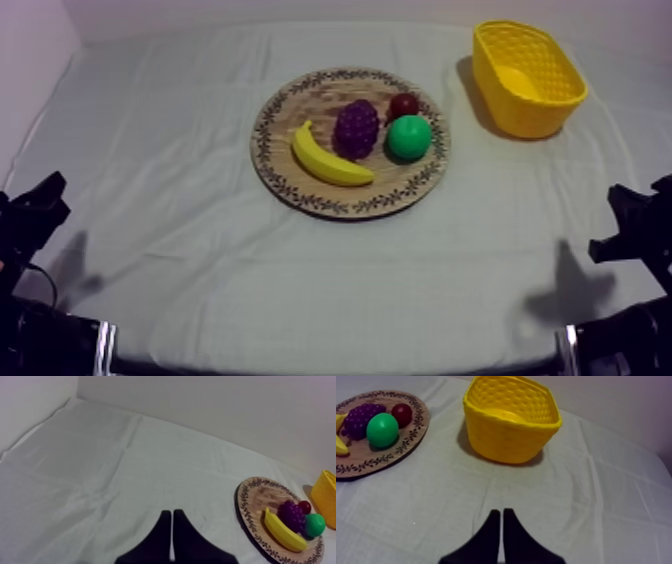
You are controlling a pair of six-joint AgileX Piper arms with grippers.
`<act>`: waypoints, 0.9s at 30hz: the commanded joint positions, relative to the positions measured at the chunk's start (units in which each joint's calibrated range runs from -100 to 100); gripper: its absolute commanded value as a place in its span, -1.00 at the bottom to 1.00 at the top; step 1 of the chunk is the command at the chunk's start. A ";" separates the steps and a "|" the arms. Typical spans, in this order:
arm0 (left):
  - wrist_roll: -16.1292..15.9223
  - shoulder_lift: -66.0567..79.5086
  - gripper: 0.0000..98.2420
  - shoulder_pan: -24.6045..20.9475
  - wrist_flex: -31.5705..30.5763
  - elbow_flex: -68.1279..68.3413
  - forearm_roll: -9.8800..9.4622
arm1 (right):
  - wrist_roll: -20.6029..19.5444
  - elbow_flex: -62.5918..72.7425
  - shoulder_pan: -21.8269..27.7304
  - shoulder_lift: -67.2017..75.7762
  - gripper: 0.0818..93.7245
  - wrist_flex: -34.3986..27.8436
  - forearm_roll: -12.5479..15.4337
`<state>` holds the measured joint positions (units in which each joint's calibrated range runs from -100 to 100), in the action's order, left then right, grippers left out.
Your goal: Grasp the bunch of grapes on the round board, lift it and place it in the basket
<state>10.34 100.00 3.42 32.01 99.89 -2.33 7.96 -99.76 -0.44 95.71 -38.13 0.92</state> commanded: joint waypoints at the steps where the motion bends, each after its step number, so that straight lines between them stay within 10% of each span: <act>1: -0.01 0.00 -1.00 0.01 0.00 0.00 0.01 | -0.04 -0.02 0.06 0.04 -0.99 -0.01 -0.02; 27: -0.01 0.00 -1.00 0.01 0.00 0.00 0.01 | 1.61 -0.02 -0.58 -0.39 -0.99 4.03 1.13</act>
<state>10.34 100.00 3.42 32.01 99.89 -2.33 9.54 -99.76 -1.07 95.63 -34.71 1.93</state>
